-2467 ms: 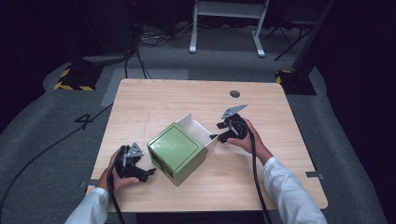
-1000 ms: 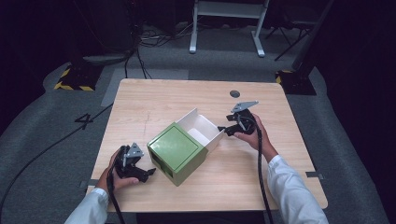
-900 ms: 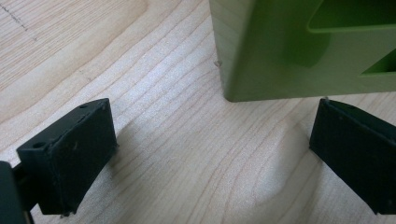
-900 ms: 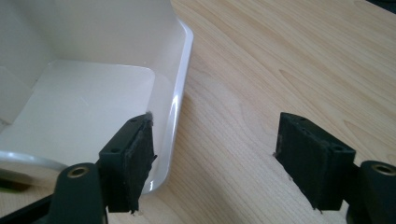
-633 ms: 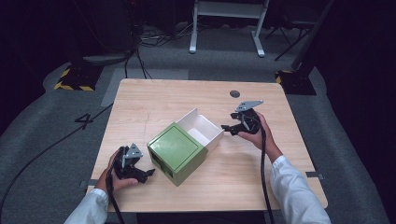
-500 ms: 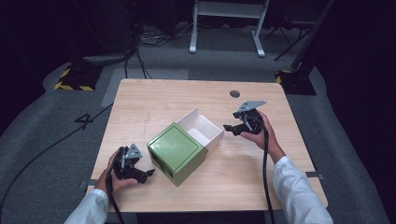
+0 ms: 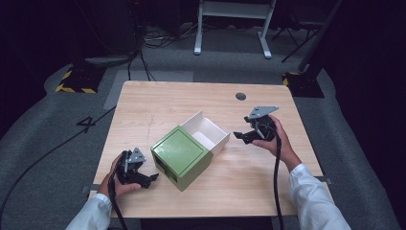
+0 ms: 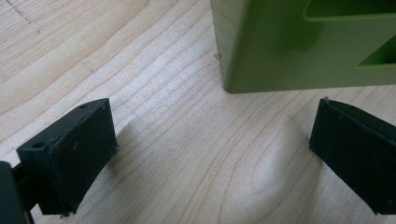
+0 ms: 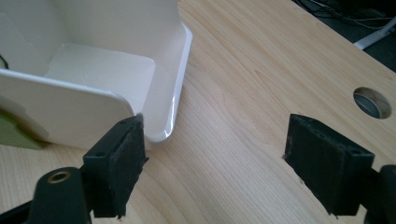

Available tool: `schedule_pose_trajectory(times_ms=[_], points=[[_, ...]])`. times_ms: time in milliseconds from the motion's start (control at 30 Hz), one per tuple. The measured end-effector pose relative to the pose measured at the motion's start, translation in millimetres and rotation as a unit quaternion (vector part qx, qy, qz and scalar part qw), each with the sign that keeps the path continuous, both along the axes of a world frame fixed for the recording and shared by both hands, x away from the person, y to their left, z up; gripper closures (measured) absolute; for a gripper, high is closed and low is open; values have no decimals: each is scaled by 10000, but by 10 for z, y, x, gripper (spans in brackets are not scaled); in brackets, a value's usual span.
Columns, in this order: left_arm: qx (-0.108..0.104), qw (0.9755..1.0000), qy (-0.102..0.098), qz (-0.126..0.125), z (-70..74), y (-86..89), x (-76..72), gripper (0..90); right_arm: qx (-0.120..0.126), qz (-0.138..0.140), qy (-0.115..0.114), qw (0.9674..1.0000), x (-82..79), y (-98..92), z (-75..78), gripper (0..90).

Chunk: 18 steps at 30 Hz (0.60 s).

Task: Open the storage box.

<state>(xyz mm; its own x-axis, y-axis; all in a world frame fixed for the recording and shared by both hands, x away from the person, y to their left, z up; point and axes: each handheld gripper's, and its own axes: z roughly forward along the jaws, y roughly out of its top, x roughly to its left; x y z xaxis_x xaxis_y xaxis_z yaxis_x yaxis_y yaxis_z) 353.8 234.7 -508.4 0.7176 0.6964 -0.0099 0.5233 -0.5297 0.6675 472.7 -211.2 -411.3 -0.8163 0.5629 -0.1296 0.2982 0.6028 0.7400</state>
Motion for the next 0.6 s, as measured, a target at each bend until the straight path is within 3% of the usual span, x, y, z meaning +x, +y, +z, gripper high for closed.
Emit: schedule_pose_trajectory(times_ms=[600], points=[[11, 10000, -8, -13, 1, 1, 2, 7, -383, 49, -119, 9992, -283, -173, 73, 202]])
